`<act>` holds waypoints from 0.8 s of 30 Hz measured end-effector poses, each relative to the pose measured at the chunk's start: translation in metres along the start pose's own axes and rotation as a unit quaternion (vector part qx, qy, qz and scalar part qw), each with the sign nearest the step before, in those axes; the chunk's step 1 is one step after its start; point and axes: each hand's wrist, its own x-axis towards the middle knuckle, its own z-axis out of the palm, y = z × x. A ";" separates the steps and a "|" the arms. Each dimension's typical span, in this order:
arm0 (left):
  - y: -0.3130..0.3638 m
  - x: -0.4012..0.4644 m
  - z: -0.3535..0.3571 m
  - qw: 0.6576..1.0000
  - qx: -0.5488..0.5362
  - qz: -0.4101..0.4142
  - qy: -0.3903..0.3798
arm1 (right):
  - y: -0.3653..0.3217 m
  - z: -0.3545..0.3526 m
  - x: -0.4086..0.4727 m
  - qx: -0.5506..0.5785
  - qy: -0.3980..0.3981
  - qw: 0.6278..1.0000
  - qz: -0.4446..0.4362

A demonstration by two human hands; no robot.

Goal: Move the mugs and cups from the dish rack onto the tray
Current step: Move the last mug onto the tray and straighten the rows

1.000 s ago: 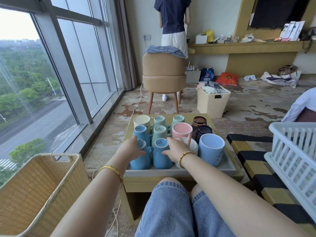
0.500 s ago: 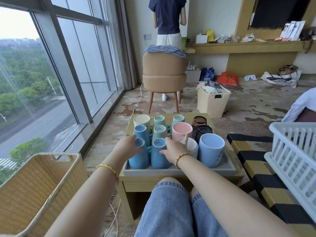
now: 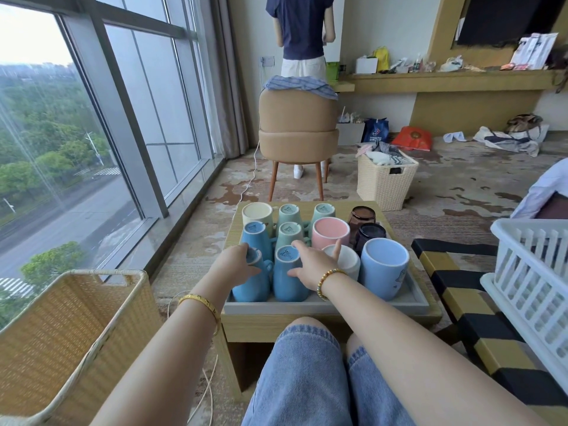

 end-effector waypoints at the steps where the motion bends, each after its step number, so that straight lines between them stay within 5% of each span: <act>1: 0.000 0.000 0.000 1.000 -0.001 0.001 0.004 | 0.000 0.000 0.000 0.001 -0.002 1.000 0.000; 24: 0.012 -0.010 0.014 0.999 -0.029 -0.019 0.032 | 0.003 0.002 -0.012 -0.063 0.037 0.997 -0.008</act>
